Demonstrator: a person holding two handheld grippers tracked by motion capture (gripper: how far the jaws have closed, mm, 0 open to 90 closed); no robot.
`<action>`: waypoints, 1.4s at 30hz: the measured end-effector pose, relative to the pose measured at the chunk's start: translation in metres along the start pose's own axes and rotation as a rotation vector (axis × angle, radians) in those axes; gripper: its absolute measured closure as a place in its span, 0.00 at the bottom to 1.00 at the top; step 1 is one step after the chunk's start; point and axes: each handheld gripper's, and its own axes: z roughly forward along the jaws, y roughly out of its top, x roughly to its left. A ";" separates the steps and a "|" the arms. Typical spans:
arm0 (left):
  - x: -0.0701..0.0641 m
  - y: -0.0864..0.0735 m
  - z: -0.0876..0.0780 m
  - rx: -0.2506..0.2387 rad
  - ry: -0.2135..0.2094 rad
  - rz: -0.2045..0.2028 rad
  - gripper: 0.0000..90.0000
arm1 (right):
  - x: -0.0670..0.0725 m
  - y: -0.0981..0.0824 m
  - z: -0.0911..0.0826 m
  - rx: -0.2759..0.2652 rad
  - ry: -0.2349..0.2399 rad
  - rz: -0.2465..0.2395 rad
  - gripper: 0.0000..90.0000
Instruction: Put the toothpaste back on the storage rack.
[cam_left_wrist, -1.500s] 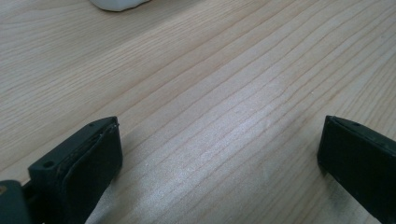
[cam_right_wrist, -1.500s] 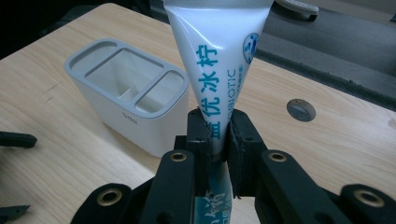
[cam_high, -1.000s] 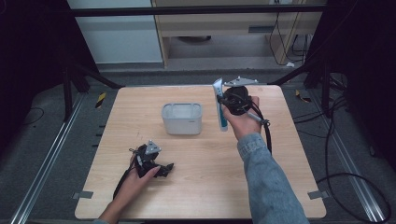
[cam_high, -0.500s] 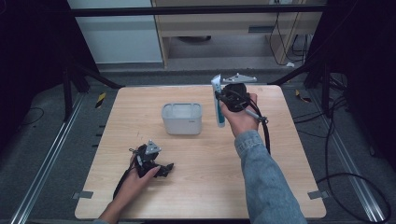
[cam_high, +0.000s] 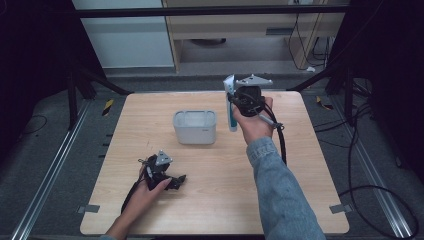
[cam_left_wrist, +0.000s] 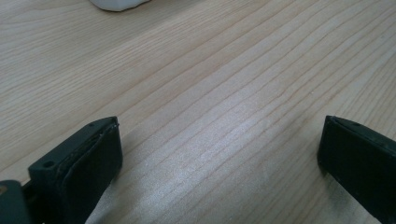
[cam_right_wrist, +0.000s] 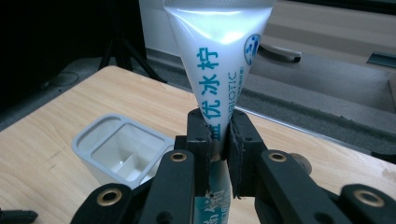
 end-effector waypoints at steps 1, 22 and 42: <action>0.000 0.000 0.000 0.000 0.000 0.000 0.00 | 0.000 0.001 0.000 -0.006 -0.001 0.000 0.89; 0.000 0.000 0.000 0.002 0.000 0.000 0.00 | 0.015 0.027 0.000 -0.064 -0.002 -0.021 0.89; 0.000 0.000 0.000 0.002 -0.001 0.001 0.00 | 0.039 0.054 0.017 -0.123 0.032 -0.014 0.89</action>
